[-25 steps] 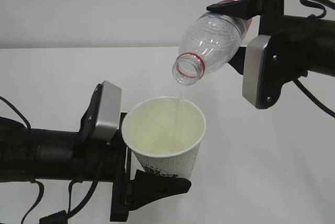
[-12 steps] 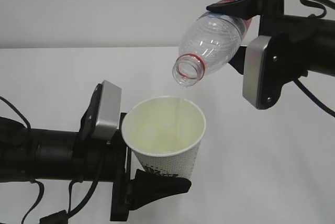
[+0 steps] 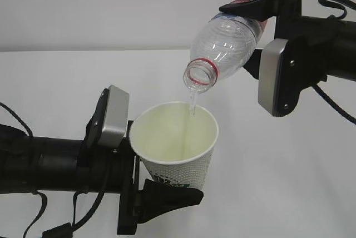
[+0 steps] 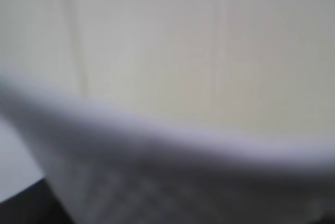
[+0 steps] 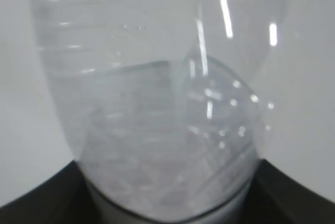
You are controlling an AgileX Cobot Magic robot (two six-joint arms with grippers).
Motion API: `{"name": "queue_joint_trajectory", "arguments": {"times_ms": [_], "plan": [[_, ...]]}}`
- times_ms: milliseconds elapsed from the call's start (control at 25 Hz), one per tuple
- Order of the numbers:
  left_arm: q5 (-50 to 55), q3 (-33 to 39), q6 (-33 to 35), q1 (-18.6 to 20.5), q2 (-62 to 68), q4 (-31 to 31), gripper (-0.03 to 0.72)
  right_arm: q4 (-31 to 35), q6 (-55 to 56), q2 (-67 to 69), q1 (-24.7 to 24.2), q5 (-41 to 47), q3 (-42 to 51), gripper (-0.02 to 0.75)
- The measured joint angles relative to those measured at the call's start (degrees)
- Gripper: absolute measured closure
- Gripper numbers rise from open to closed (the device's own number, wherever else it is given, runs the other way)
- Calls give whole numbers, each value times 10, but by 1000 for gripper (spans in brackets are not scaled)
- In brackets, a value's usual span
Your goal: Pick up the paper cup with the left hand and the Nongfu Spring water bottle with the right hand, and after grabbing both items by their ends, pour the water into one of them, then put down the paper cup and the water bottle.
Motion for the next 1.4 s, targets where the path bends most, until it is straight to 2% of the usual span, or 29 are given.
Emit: {"name": "queue_joint_trajectory", "arguments": {"times_ms": [440, 800, 1120, 1400], "plan": [[0, 0, -5, 0, 0, 0, 136, 0, -1, 0, 0, 0, 0, 262], [1, -38, -38, 0, 0, 13, 137, 0, -1, 0, 0, -3, 0, 262], [20, -44, -44, -21, 0, 20, 142, -1, -1, 0, 0, -4, 0, 262], [20, -44, -46, -22, 0, 32, 146, -1, -1, 0, 0, -5, 0, 262]]}}
